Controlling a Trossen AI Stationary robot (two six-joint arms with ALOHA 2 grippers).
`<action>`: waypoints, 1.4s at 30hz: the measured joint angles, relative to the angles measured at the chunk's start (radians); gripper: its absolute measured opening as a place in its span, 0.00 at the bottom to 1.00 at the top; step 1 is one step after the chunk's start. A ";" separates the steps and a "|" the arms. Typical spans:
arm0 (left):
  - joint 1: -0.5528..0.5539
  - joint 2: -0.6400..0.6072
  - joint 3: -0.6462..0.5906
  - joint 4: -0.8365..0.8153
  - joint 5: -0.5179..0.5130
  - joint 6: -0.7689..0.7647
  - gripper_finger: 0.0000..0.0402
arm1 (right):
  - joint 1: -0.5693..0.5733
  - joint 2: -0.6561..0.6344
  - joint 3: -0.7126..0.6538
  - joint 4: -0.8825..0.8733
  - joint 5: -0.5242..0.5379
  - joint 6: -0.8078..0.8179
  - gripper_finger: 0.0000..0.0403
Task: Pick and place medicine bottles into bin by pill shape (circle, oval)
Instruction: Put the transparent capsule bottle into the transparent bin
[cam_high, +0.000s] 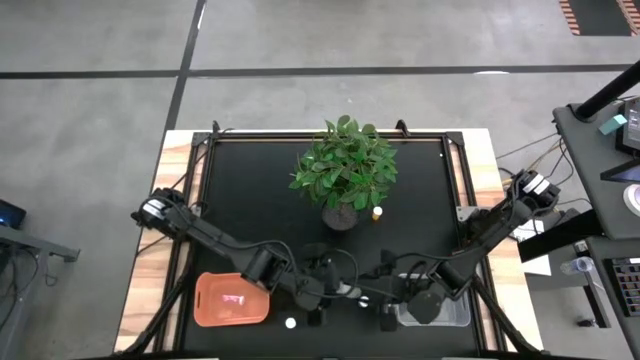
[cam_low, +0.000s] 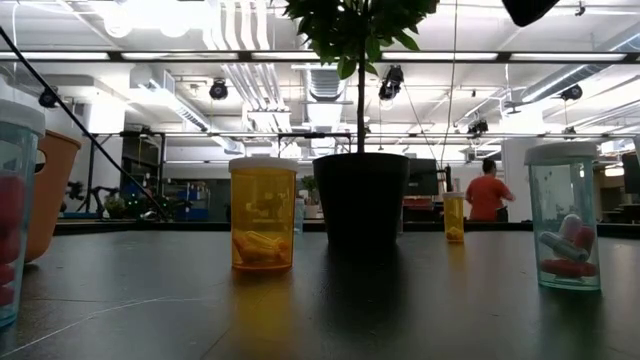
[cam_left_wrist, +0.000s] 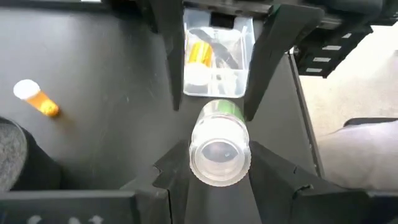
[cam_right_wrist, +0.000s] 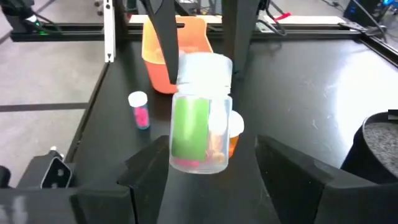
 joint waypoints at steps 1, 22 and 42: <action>0.000 0.000 0.000 0.006 -0.003 0.006 0.30 | -0.003 0.000 0.000 0.001 -0.004 0.000 0.57; 0.000 0.000 -0.001 0.056 -0.053 0.054 0.32 | -0.009 0.002 0.000 0.000 -0.003 -0.002 0.35; -0.042 -0.028 -0.061 0.274 -0.175 0.317 0.65 | 0.169 -0.094 -0.075 -0.033 0.325 -0.054 0.39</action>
